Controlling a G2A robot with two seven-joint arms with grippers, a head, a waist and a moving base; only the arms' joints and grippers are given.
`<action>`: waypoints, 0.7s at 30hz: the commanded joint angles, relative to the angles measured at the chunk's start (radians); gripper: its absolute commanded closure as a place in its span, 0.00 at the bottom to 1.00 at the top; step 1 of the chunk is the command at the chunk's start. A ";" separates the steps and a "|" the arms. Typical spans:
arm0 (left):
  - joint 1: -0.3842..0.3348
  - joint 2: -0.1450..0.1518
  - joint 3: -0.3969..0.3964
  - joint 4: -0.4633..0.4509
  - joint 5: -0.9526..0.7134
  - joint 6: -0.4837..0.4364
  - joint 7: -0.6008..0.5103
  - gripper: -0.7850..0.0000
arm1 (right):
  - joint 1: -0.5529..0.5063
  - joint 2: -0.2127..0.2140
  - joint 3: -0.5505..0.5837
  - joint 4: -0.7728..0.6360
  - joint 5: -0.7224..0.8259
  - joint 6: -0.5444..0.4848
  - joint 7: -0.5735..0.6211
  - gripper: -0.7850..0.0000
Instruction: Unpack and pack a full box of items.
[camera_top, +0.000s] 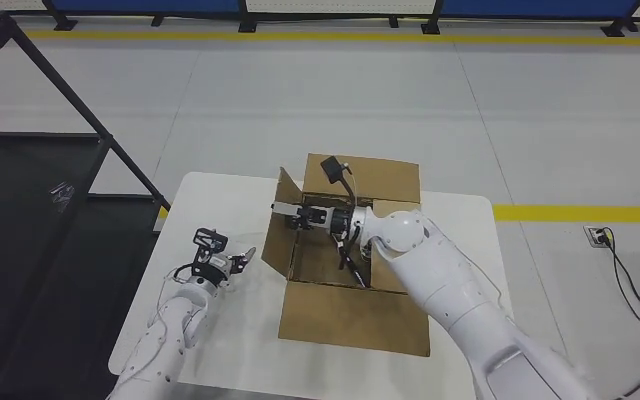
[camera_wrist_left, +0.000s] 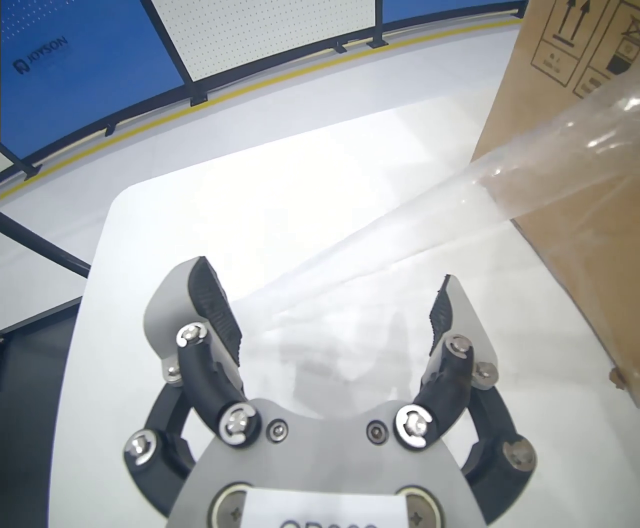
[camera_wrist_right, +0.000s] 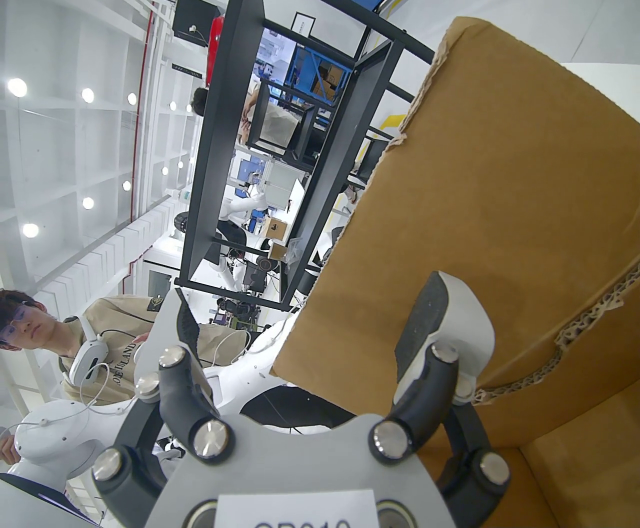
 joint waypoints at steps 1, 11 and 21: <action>-0.026 -0.008 0.009 0.047 -0.014 0.010 0.022 0.00 | 0.000 0.000 0.005 0.004 -0.002 0.000 0.005 0.00; -0.075 -0.033 0.019 0.158 -0.078 0.071 0.104 0.00 | -0.002 -0.006 0.018 0.014 -0.019 0.016 0.031 0.00; -0.090 -0.038 0.006 0.203 -0.097 0.095 0.127 0.00 | 0.001 -0.016 0.026 0.020 -0.035 0.026 0.041 0.00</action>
